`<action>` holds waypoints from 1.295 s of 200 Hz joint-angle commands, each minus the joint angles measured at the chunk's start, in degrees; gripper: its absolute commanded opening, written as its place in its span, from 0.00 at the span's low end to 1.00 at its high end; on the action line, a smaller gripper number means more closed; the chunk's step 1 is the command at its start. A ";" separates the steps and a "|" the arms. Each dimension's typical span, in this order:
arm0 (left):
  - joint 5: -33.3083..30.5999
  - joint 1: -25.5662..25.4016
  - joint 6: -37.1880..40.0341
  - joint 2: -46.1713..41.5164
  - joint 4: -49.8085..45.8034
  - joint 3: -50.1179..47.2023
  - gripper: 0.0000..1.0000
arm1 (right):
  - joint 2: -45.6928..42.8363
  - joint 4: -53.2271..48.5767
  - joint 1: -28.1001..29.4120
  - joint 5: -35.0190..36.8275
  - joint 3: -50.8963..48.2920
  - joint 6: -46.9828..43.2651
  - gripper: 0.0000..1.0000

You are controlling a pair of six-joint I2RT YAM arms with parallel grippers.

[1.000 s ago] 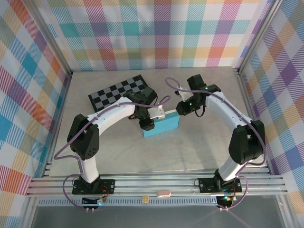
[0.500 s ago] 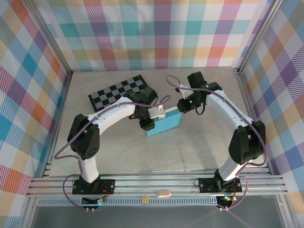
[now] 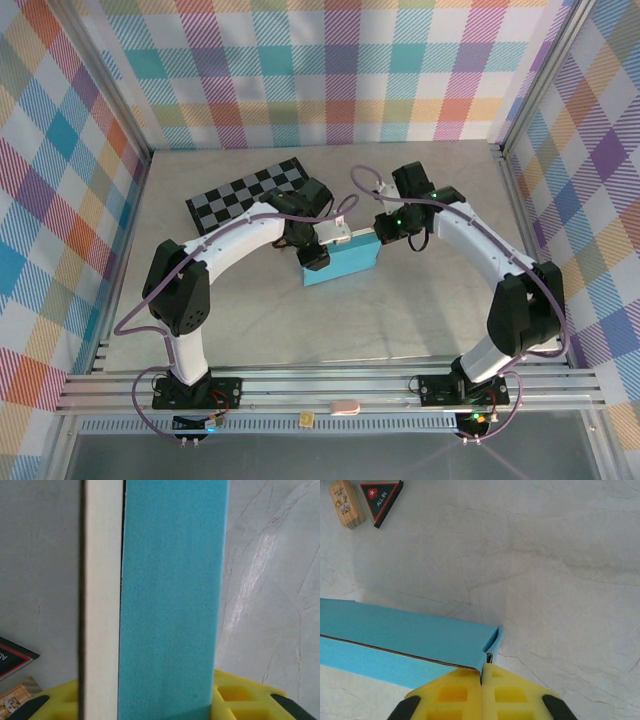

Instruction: Fold the paper box

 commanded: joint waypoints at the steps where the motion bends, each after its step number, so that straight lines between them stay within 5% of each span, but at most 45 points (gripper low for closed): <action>1: 1.79 -0.34 -2.19 1.51 3.34 2.09 0.35 | -1.26 3.01 0.86 -2.00 -3.67 4.45 0.00; 95: -0.57 0.59 -8.14 -1.34 7.52 0.04 0.40 | -4.99 10.92 0.95 -0.86 -13.41 7.32 0.00; 196: 4.77 5.43 -30.47 -15.60 26.03 -13.42 0.60 | -11.82 19.62 3.77 6.50 -22.88 11.44 0.00; 259: -1.36 6.60 -34.13 -20.06 27.53 -17.30 0.63 | -12.27 19.83 7.27 12.92 -22.03 15.32 0.00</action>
